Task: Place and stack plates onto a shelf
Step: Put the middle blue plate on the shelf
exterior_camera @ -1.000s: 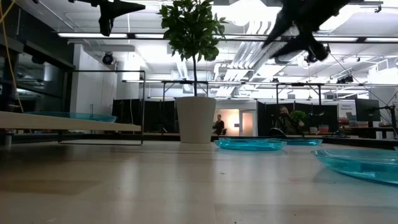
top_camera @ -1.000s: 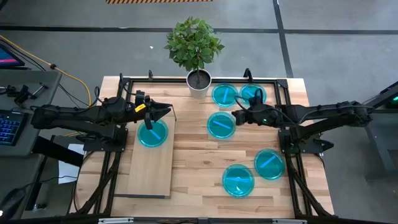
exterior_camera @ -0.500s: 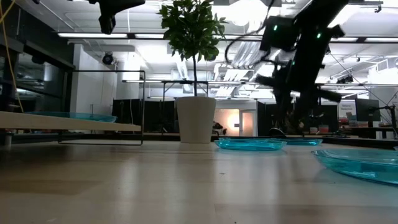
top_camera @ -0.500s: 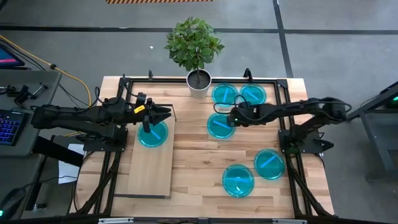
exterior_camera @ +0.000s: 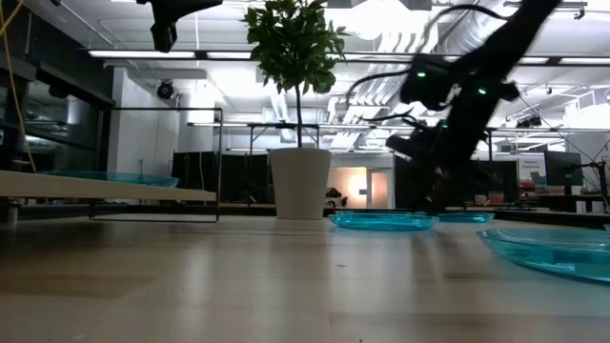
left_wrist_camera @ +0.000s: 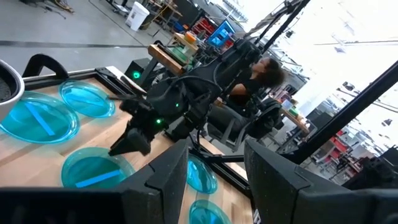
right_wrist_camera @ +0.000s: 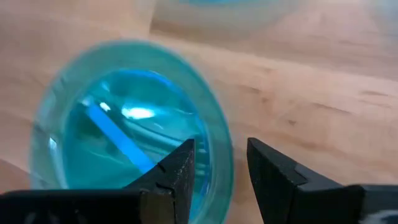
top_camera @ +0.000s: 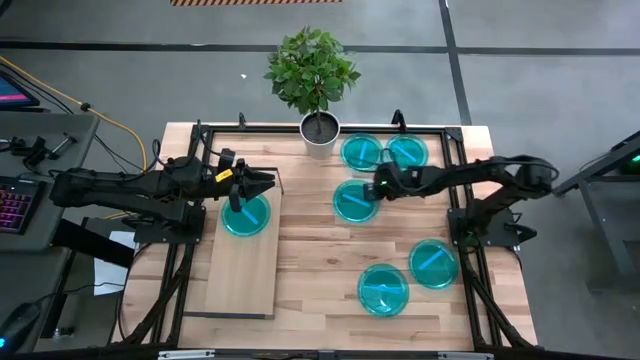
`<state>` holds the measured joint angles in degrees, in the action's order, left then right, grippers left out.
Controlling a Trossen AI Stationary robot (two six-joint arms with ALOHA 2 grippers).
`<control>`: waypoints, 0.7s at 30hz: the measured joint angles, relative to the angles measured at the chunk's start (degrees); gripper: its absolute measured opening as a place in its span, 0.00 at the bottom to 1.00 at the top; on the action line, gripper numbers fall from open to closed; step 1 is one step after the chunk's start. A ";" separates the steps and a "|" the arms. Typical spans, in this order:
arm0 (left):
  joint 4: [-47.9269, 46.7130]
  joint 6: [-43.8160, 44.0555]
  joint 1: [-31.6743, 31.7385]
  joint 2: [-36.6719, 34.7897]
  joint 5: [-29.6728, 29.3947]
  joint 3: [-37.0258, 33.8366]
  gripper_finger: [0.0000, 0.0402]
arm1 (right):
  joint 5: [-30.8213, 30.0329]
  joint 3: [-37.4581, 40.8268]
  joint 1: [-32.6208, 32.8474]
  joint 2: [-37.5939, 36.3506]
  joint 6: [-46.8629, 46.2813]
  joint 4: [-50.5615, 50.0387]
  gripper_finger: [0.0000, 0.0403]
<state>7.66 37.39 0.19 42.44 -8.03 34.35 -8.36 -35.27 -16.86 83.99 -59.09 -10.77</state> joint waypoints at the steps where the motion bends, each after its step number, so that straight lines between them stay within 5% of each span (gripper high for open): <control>1: 0.06 -0.01 0.00 0.00 0.00 0.00 0.37 | -0.02 2.08 -0.25 -1.73 -0.63 2.66 0.32; 8: 0.02 -0.11 -0.02 0.00 -1.82 0.00 0.37 | 0.53 8.09 -0.40 -7.64 -2.52 8.27 0.32; 21: -0.04 -0.09 -0.02 0.00 -2.86 0.02 0.37 | 0.25 7.98 3.35 3.32 -7.88 18.90 0.32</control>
<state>7.62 37.30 0.16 42.44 -10.90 34.37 -8.11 -27.29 -13.52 87.31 -66.97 8.13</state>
